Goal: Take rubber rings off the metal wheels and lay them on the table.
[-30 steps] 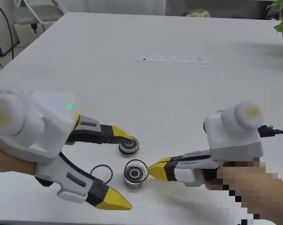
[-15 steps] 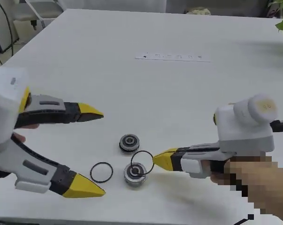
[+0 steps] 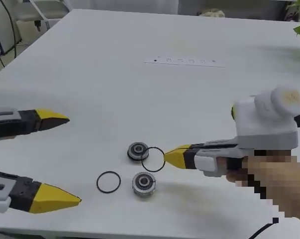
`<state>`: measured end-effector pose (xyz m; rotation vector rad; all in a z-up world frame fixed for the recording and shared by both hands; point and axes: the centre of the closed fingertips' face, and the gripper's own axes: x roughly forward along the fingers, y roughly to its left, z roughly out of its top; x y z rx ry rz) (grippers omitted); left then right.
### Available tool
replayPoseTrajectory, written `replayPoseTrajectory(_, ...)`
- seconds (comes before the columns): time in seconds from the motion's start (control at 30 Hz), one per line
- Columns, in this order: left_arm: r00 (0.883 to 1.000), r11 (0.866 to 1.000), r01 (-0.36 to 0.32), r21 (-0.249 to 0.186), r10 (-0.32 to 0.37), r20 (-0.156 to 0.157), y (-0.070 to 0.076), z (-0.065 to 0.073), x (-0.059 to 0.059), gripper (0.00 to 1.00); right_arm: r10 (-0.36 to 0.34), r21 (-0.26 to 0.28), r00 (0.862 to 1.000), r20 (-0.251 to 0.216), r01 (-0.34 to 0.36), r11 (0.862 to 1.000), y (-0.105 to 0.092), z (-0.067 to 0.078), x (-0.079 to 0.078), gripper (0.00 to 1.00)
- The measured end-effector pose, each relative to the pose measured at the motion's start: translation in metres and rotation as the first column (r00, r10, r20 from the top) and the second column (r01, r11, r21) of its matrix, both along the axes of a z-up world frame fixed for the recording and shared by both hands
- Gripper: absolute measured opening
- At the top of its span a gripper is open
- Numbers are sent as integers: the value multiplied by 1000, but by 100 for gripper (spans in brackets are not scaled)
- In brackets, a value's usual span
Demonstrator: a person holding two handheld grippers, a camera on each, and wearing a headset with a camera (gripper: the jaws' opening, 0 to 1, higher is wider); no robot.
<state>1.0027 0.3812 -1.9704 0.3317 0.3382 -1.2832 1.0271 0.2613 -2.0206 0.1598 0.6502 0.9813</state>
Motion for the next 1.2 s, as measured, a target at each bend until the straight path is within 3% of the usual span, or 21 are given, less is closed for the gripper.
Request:
replayPoseTrajectory(0.23, 998, 997, -56, -44, 54, -31, 9, -1, -6, 88, 50, -27, 998, 28, -49, 998, 13, 11, 5, 0)
replayPoseTrajectory(0.37, 997, 997, -69, -29, 68, -41, 14, -8, -8, 88, 89, -36, 995, 32, -88, 995, 25, 16, 6, 0)
replayPoseTrajectory(0.57, 995, 996, -86, -34, 84, -58, 17, -12, -11, 88, 155, -70, 988, 22, -153, 986, 43, 10, 4, 0)
replayPoseTrajectory(0.77, 994, 995, -91, -32, 88, -66, 14, -14, -12, 88, 233, -125, 972, -5, -232, 965, 62, -1, -2, 0)
replayPoseTrajectory(0.93, 996, 998, -70, -2, 70, -61, 12, -18, -16, 87, 249, -214, 967, -46, -253, 944, 70, -21, 0, 0)
replayPoseTrajectory(1.2, 994, 997, -78, -11, 77, -71, 13, -18, -16, 85, 247, -246, 965, -90, -262, 933, 74, -40, 0, 0)
